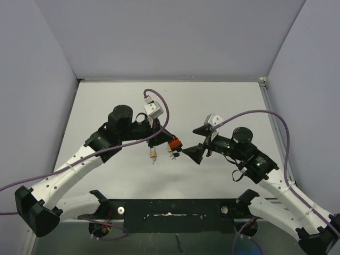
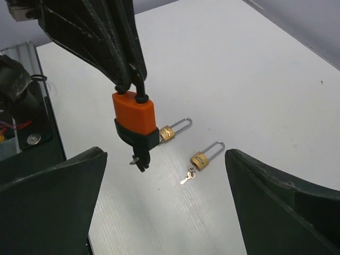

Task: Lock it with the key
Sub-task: Place the lock at the center of the board.

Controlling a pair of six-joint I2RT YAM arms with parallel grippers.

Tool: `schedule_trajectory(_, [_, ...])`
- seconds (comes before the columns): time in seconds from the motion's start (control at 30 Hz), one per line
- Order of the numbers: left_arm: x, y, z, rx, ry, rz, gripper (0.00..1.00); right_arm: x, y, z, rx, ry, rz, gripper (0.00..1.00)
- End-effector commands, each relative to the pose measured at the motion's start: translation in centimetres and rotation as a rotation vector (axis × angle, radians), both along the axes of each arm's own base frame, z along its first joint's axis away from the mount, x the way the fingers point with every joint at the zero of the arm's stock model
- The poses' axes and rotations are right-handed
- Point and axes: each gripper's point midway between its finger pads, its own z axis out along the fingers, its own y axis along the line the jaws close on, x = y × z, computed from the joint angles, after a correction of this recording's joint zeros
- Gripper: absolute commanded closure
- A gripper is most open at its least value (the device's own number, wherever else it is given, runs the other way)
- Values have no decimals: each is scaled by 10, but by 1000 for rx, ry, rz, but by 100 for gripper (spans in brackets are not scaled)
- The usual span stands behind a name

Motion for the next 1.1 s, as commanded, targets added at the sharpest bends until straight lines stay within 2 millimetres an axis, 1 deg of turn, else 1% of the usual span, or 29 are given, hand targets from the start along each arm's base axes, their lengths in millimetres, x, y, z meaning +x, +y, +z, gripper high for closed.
schedule_trajectory(0.0, [-6, -5, 64, -155, -133, -76, 100, 15, -8, 30, 145, -83, -68, 4])
schedule_trajectory(0.03, [-8, -5, 67, -164, -137, -92, 100, 15, -8, 27, 151, -68, -46, 9])
schedule_trajectory(0.07, [-10, -5, 69, -172, -141, -107, 100, 16, -8, 25, 157, -55, -29, 12])
schedule_trajectory(0.13, [-16, -5, 74, -189, -146, -145, 100, 18, -10, 20, 176, -25, 0, 15])
schedule_trajectory(0.17, [-19, -5, 75, -195, -146, -165, 100, 19, -11, 17, 186, -11, 15, 15])
schedule_trajectory(0.23, [-23, -4, 79, -207, -153, -189, 100, 17, -11, 19, 219, -10, 67, 16])
schedule_trajectory(0.3, [-25, -4, 81, -217, -161, -195, 100, 5, -6, 21, 244, 5, 172, 15])
schedule_trajectory(0.43, [-21, -3, 85, -229, -172, -180, 100, -9, 1, 21, 265, 15, 294, 14])
schedule_trajectory(0.57, [-19, -4, 88, -232, -173, -179, 100, -13, 2, 20, 281, 16, 316, 13])
schedule_trajectory(0.73, [-16, -4, 90, -235, -183, -166, 100, -14, 3, 13, 281, 43, 321, 14])
schedule_trajectory(0.83, [-19, -4, 93, -245, -188, -179, 100, -14, 3, 11, 285, 53, 320, 15])
schedule_trajectory(0.97, [-21, -5, 97, -261, -195, -195, 100, -13, 6, 10, 290, 72, 327, 19])
schedule_trajectory(1.07, [-26, -5, 103, -284, -209, -215, 100, -10, 8, 8, 290, 84, 326, 20])
